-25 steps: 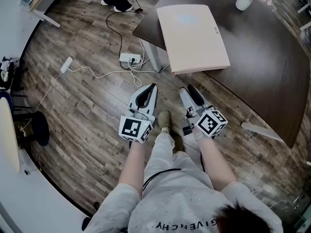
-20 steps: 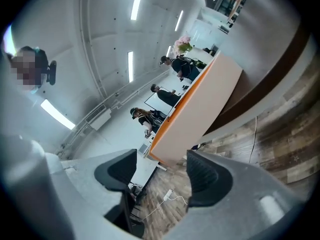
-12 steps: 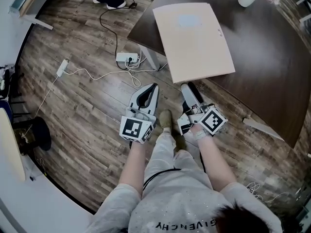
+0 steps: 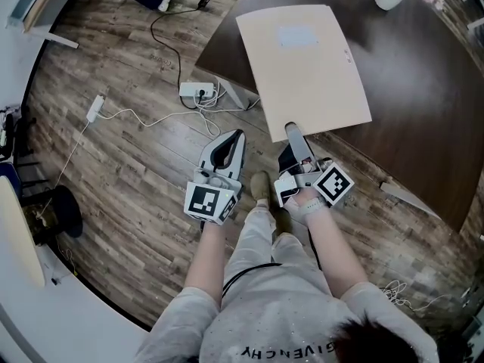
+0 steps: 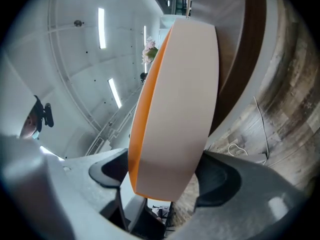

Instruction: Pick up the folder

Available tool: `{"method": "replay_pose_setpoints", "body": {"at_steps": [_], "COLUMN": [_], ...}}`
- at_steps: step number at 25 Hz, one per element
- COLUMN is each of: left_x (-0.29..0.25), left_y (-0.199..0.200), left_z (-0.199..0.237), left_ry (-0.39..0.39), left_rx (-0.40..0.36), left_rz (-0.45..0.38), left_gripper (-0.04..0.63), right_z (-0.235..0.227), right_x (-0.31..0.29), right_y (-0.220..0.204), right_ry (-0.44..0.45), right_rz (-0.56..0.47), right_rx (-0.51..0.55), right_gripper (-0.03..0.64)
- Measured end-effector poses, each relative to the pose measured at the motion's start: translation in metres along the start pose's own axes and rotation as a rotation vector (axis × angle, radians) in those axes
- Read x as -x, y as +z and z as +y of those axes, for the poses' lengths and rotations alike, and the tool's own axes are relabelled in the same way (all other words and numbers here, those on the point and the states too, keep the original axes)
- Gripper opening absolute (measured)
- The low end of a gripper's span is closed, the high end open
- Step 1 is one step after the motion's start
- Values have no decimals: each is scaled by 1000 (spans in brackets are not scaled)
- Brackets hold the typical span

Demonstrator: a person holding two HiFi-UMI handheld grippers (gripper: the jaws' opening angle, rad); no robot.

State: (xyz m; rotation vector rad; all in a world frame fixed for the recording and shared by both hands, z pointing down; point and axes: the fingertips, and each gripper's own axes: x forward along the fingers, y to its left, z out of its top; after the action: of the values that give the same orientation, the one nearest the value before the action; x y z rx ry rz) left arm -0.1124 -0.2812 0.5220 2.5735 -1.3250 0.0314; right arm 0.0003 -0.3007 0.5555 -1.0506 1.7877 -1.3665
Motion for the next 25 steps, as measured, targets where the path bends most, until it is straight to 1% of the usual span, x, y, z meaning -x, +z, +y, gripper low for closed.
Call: {"method": "replay_pose_setpoints", "body": {"at_steps": [4, 11, 15, 20, 23, 25], "left_x": [-5, -4, 0, 13, 19, 19], "left_y": [-3, -11, -7, -7, -10, -9], "left_z": [1, 6, 11, 8, 6, 6], "left_ry": [-6, -11, 0, 9, 10, 15], "left_rx": [6, 7, 19, 26, 22, 26], "left_rz": [9, 17, 15, 10, 6, 2], "left_gripper": [-3, -3, -3, -3, -3, -3], "right_z": [-3, -7, -4, -2, -5, -6], "right_x": [-9, -19, -25, -22, -16, -14], "right_y": [7, 7, 6, 3, 0, -1], "right_ry": [14, 20, 0, -21, -48, -52], "right_rz": [-29, -44, -51, -89, -93, -91], "right_rx": [-38, -91, -101, -169, -168, -169], "right_gripper": [394, 393, 394, 395, 322, 310]}}
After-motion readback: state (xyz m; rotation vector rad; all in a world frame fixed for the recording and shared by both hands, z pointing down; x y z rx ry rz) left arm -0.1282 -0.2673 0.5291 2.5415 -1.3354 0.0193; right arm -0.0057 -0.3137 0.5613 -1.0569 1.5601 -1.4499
